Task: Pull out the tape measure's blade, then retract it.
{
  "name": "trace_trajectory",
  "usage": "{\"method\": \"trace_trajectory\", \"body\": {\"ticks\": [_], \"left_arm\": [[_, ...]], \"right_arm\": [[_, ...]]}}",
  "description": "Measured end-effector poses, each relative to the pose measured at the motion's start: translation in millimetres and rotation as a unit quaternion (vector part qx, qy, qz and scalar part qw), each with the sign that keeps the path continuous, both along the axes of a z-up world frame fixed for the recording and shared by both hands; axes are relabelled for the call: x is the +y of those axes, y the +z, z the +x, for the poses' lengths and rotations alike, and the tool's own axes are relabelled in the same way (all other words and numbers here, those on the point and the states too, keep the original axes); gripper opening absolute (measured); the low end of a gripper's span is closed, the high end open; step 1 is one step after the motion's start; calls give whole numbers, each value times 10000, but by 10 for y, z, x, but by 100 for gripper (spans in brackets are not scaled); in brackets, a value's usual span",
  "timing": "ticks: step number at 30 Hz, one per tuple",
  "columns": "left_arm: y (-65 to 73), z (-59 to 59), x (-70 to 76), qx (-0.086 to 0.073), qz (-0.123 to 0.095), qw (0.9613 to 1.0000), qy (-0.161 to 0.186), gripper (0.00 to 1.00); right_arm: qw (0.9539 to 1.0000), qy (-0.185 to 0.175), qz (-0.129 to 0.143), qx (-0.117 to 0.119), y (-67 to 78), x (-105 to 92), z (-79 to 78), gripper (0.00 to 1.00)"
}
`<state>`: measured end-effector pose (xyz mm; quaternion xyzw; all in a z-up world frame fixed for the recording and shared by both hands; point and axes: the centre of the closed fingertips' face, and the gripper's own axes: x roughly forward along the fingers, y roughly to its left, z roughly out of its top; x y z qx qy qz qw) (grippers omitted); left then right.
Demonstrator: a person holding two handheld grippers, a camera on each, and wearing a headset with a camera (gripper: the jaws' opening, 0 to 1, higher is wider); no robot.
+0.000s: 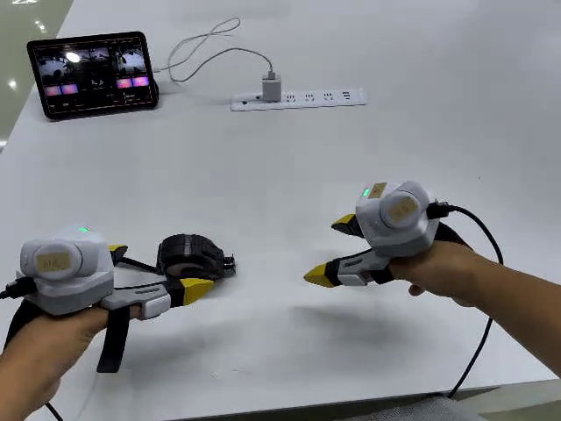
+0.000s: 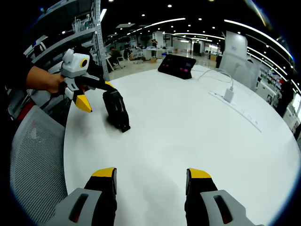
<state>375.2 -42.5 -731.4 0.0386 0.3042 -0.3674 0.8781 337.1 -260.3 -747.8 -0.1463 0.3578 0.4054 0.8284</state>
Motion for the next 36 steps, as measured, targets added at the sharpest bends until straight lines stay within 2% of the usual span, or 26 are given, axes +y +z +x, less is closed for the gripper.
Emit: {"method": "trace_trajectory", "body": {"ticks": [2,4,6,11,15,17,21,26,33,36], "left_arm": [[-7,-60,21,287,-159,9995,-22,99],[9,-42,69,232,-171,9996,2,99],[2,-36,138,148,-73,9999,11,99],[5,-89,216,148,-43,9998,-97,99],[36,-124,267,-19,83,9997,-238,99],[23,-148,296,48,101,9996,-265,99],[9,-183,369,79,118,9994,-321,99],[-32,-249,446,106,346,9981,-501,99],[-36,-283,562,200,446,9972,-571,99],[-25,-285,599,151,512,9967,-607,99]], "right_arm": [[10000,-19,0,26,-29,-53,-59,58],[10000,-60,-18,45,-55,-108,-98,59],[9999,-124,-16,53,-70,-182,-134,61],[9997,-242,69,51,-57,-337,-191,66],[9996,-239,154,-19,7,-442,-237,70],[9996,-255,117,-29,-5,-529,-256,72],[9995,-303,98,-34,39,-661,-334,74],[9990,-437,74,-58,98,-882,-376,77],[9986,-518,-46,-13,120,-1129,-465,82],[9983,-571,-92,19,107,-1202,-520,84]]}}
